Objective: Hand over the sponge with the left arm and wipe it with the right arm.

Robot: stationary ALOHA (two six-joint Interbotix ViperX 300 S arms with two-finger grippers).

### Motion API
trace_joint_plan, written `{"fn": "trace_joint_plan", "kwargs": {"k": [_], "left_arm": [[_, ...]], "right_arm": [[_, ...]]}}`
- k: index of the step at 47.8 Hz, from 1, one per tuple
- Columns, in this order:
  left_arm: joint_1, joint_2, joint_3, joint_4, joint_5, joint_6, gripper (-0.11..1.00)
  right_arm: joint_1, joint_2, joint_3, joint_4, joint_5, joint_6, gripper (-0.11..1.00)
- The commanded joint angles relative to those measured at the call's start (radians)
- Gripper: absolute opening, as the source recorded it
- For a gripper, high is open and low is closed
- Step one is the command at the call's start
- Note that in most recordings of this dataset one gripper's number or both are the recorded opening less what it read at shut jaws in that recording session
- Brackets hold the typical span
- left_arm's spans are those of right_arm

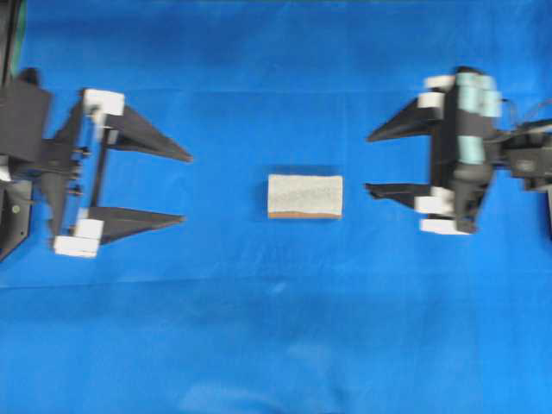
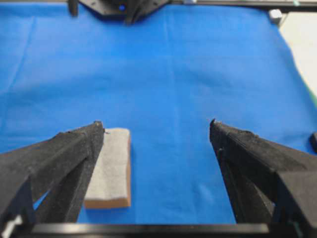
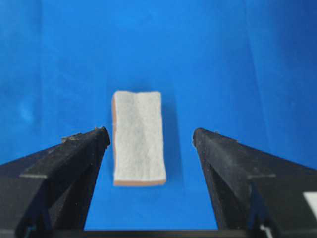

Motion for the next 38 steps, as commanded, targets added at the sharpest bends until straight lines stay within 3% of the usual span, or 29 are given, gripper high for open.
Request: {"fn": "trace_joint_plan", "kwargs": {"k": [1, 17, 38], "left_arm": [[0.006, -0.066, 0.017, 0.0, 0.018, 0.002, 0.85], [0.008, -0.304, 0.057, 0.002, 0.224, 0.006, 0.85], [0.043, -0.627, 0.256, 0.003, 0.287, 0.005, 0.85]], "right_arm": [[0.003, -0.101, 0.023, 0.0, 0.006, 0.012, 0.72], [0.029, -0.402, 0.169, 0.0, 0.107, 0.026, 0.72], [0.044, -0.726, 0.399, 0.018, 0.118, 0.037, 0.72]]}}
